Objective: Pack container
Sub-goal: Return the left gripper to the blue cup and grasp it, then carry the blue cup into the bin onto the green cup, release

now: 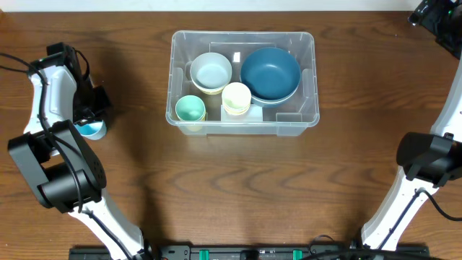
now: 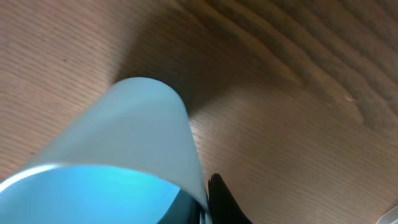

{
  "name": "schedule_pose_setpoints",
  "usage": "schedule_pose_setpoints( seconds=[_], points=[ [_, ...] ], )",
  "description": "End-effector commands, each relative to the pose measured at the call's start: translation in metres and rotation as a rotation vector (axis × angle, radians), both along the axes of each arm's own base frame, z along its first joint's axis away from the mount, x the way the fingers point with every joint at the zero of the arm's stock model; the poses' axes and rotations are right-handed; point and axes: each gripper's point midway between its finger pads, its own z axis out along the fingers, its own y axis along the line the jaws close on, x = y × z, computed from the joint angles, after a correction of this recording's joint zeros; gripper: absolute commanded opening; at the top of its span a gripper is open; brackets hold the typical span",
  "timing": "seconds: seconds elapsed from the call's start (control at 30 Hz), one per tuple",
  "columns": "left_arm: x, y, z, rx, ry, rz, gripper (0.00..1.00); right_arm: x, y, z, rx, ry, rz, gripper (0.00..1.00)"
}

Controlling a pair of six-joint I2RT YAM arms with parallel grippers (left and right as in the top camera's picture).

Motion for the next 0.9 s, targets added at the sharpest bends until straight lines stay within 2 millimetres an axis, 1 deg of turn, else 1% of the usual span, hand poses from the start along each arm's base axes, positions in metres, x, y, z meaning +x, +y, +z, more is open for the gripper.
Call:
schedule_pose_setpoints(
  seconds=[0.0, 0.07, 0.1, 0.2, 0.27, 0.3, 0.37, 0.43, 0.5, 0.57, 0.67, 0.77, 0.83, 0.87],
  points=[
    [-0.002, -0.004, -0.003, -0.023, 0.011, 0.006, 0.06, -0.006, 0.001, 0.018, -0.001, -0.038, -0.013, 0.99],
    [0.001, -0.015, 0.002, -0.078, -0.011, 0.000, 0.06, -0.006, 0.001, 0.018, -0.001, -0.038, -0.013, 0.99],
    [0.004, -0.023, 0.007, -0.111, -0.030, -0.015, 0.06, -0.006, 0.001, 0.018, -0.001, -0.038, -0.013, 0.99],
    [0.015, -0.047, 0.031, -0.177, -0.099, -0.091, 0.06, -0.006, 0.001, 0.018, -0.001, -0.038, -0.013, 0.99],
    [0.020, -0.062, 0.053, -0.181, -0.144, -0.144, 0.06, -0.006, 0.001, 0.018, -0.001, -0.038, -0.013, 0.99],
    [0.021, -0.071, 0.068, -0.172, -0.170, -0.181, 0.06, -0.006, 0.001, 0.018, -0.001, -0.038, -0.013, 1.00],
    [0.023, -0.092, 0.095, -0.153, -0.225, -0.256, 0.06, -0.006, 0.001, 0.018, -0.001, -0.038, -0.013, 0.99],
    [0.022, -0.116, 0.124, -0.132, -0.294, -0.357, 0.06, -0.006, 0.001, 0.018, -0.001, -0.038, -0.013, 0.99],
    [0.016, -0.148, 0.156, -0.105, -0.376, -0.489, 0.06, -0.006, 0.001, 0.018, -0.001, -0.038, -0.013, 0.99],
    [0.007, -0.173, 0.180, -0.075, -0.437, -0.603, 0.06, -0.006, 0.001, 0.018, -0.001, -0.037, -0.013, 0.99],
    [-0.009, -0.201, 0.209, 0.013, -0.503, -0.719, 0.06, -0.006, 0.001, 0.018, -0.001, -0.037, -0.013, 0.99],
    [-0.025, -0.228, 0.223, 0.046, -0.538, -0.832, 0.06, -0.006, 0.001, 0.018, -0.001, -0.038, -0.013, 0.99],
    [-0.035, -0.244, 0.223, 0.062, -0.529, -0.911, 0.06, -0.006, 0.001, 0.018, -0.001, -0.038, -0.013, 0.99],
    [-0.037, -0.249, 0.221, 0.070, -0.516, -0.936, 0.06, -0.006, 0.001, 0.018, -0.001, -0.038, -0.013, 0.99]
  ],
)
